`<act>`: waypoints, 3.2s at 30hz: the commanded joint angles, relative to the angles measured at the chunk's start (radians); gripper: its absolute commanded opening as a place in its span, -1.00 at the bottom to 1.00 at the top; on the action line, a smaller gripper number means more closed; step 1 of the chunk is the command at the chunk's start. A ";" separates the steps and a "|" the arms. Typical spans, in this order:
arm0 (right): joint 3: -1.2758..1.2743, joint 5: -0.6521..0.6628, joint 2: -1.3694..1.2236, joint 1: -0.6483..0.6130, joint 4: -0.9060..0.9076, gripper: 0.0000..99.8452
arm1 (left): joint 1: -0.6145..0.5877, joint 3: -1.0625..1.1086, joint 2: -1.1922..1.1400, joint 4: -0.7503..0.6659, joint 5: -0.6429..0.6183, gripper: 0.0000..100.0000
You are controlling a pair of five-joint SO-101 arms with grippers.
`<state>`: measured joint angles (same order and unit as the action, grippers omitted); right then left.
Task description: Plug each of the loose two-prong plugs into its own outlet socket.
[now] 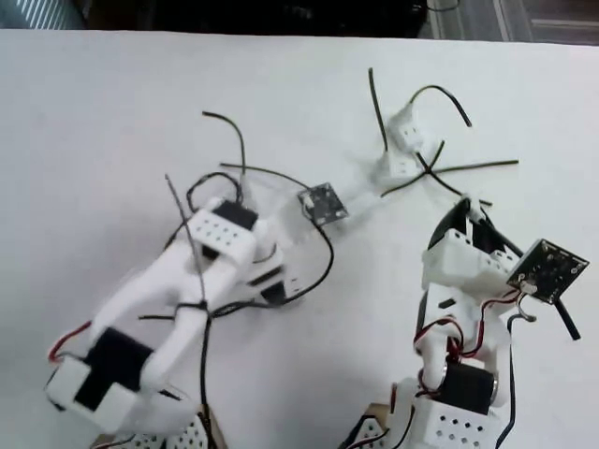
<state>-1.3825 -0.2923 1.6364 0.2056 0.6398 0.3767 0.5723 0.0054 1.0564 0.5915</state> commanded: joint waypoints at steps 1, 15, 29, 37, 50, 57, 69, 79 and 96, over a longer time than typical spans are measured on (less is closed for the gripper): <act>0.009 0.009 0.008 -0.012 -0.001 -0.97 | 0.005 -0.112 -0.105 0.012 0.012 -0.42; 0.009 0.009 0.008 -0.012 -0.001 -0.97 | -0.005 -0.308 -0.252 0.055 0.012 -0.87; -0.018 0.232 0.001 -0.137 0.005 -0.97 | -0.044 -0.181 0.111 0.101 0.009 -0.51; -0.018 0.417 -0.001 -0.394 0.045 -0.97 | -0.255 0.011 0.504 0.091 -0.095 -0.58; 0.011 0.436 -0.160 -0.753 0.119 -0.97 | -0.536 0.462 1.027 -0.066 -0.308 -0.85; 0.169 0.425 -0.538 -0.763 0.016 -0.97 | -0.568 0.678 1.228 -0.157 -0.315 -0.86; 0.233 0.362 -0.963 -0.800 -0.229 -0.97 | -0.642 0.832 1.508 -0.158 -0.315 -0.85; 0.339 0.362 -1.072 -0.792 -0.143 -0.97 | -0.642 0.859 1.575 -0.153 -0.310 -0.85; 0.385 0.362 -1.221 -0.768 -0.130 -0.97 | -0.642 0.859 1.575 -0.155 -0.308 -0.85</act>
<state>-1.0418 0.0760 0.4212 -0.5478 0.5048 -0.2570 1.4377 1.5689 0.9183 0.2846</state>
